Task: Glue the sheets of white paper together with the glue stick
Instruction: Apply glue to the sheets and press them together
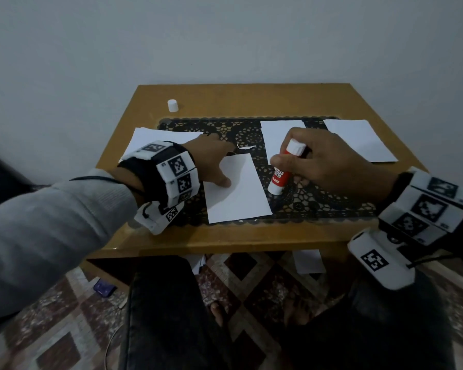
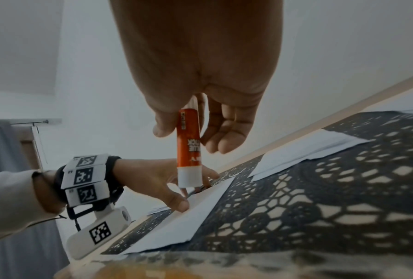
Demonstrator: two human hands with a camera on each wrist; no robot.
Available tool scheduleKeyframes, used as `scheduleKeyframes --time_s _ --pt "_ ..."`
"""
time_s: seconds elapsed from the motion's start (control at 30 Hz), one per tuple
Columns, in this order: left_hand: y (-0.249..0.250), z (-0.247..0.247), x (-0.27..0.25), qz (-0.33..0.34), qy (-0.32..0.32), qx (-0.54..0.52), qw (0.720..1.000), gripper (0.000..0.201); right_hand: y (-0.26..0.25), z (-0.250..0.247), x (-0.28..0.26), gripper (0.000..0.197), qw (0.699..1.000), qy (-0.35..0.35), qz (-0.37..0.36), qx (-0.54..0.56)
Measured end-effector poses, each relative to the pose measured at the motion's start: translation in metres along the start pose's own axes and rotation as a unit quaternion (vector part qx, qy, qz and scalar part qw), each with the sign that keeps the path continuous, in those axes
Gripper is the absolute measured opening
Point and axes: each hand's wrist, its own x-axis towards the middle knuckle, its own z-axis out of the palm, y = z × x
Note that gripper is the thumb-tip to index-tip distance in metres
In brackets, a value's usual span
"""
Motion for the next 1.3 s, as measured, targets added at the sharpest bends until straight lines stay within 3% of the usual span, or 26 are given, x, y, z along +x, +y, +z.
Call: scheduleKeyframes --time_s 0.13,0.23,0.37,0.5,0.6,0.7,0.8,0.87,0.97,1.07,1.3 --pt "-0.001 -0.009 0.006 -0.037 -0.041 -0.056 0.997 0.085 0.007 -0.002 -0.005 0.042 1.0 0.014 0.007 -0.005" --pt "-0.001 -0.014 0.005 -0.05 -0.048 -0.115 0.991 0.069 0.01 -0.002 -0.01 0.031 1.0 0.017 0.013 -0.007" --pt "-0.001 -0.017 -0.001 -0.079 0.039 -0.161 0.983 0.036 0.011 -0.007 -0.008 0.024 0.999 0.046 0.018 -0.02" --pt "0.0 -0.012 -0.028 -0.115 0.14 -0.275 0.944 0.037 0.013 -0.01 0.004 0.028 0.996 0.066 0.028 -0.045" --pt "0.003 0.0 -0.048 -0.122 0.134 -0.232 0.956 0.032 0.012 -0.005 0.014 0.026 0.997 0.056 0.036 -0.034" --pt "0.001 0.012 -0.057 -0.128 0.073 -0.187 0.971 0.025 0.01 0.006 0.024 0.027 0.998 0.039 0.025 -0.047" --pt "-0.001 0.012 -0.062 -0.127 -0.011 -0.064 0.99 0.02 0.008 0.016 0.034 0.028 0.996 0.037 0.013 -0.084" --pt "0.0 0.009 -0.065 -0.127 -0.013 0.015 0.992 0.021 0.006 0.017 0.04 0.028 0.993 0.043 0.008 -0.105" --pt "0.004 0.004 -0.06 -0.051 0.048 0.016 0.997 0.027 0.006 0.017 0.047 0.028 0.993 0.043 0.02 -0.107" --pt "0.016 0.003 -0.05 0.069 0.036 -0.022 0.997 0.045 0.009 0.021 0.05 0.029 0.989 0.035 0.031 -0.137" --pt "0.027 0.009 -0.03 0.088 0.002 0.016 0.996 0.053 0.015 0.031 0.048 0.025 0.987 -0.005 0.019 -0.162"
